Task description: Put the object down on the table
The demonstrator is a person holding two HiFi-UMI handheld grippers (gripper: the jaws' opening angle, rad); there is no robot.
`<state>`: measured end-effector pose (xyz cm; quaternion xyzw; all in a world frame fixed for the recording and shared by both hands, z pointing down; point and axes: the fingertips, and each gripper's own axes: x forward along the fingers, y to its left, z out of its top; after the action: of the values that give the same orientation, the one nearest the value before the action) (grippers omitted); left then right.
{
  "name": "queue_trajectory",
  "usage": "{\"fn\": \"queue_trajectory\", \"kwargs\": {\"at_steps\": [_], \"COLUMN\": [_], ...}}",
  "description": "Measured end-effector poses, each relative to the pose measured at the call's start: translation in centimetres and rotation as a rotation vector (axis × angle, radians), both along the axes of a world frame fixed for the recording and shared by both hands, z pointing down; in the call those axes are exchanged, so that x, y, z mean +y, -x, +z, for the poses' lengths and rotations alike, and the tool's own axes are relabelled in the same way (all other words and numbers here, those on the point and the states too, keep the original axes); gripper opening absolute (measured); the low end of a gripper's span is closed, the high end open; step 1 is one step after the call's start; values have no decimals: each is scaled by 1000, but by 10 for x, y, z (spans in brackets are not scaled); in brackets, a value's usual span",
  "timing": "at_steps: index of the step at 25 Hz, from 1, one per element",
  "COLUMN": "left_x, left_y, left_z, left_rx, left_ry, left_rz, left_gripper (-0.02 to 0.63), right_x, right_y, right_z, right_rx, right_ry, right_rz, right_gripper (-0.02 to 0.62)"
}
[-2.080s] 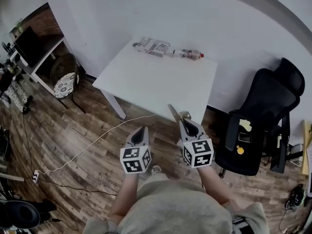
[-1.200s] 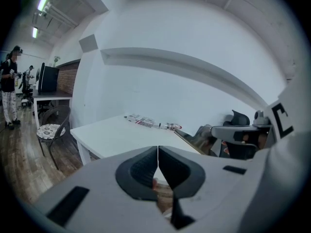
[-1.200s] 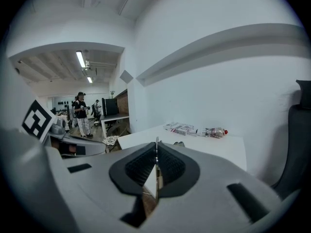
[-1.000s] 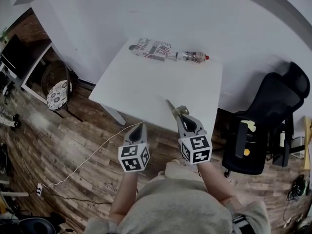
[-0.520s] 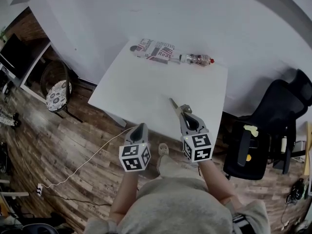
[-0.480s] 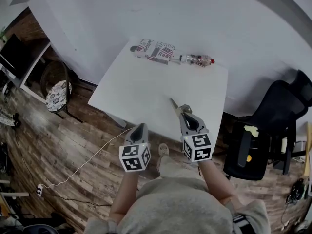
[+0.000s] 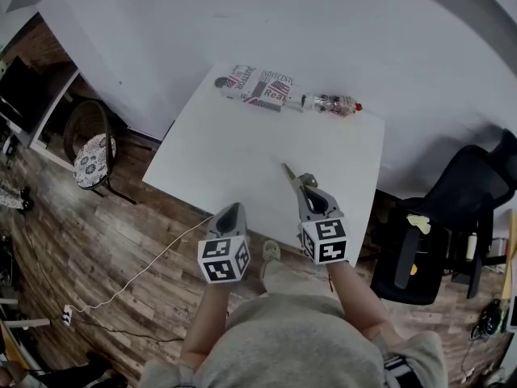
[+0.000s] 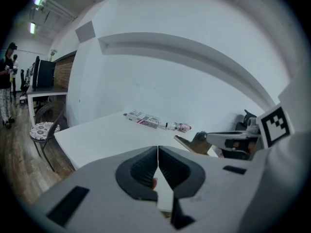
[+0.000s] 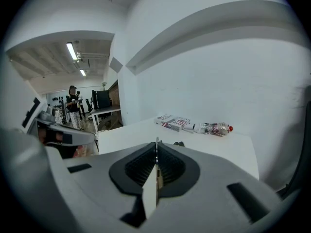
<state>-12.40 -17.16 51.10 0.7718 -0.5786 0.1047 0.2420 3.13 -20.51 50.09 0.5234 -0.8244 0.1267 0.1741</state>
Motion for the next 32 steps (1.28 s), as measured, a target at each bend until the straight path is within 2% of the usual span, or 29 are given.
{"fn": "queue_trajectory", "kwargs": {"at_steps": [18,32], "left_x": [-51,-75], "left_y": [-2,-7], "left_z": [20,29], "left_rx": [-9,-8], "left_ry": [57,81], "left_rz": [11,19], "left_gripper": [8,8], "right_x": [-68,-89], "right_y": [-9,-14], "right_z": [62,91], "right_rx": [37,53], "right_ry": [120,179], "right_rz": [32,44], "right_gripper": [14,14]}}
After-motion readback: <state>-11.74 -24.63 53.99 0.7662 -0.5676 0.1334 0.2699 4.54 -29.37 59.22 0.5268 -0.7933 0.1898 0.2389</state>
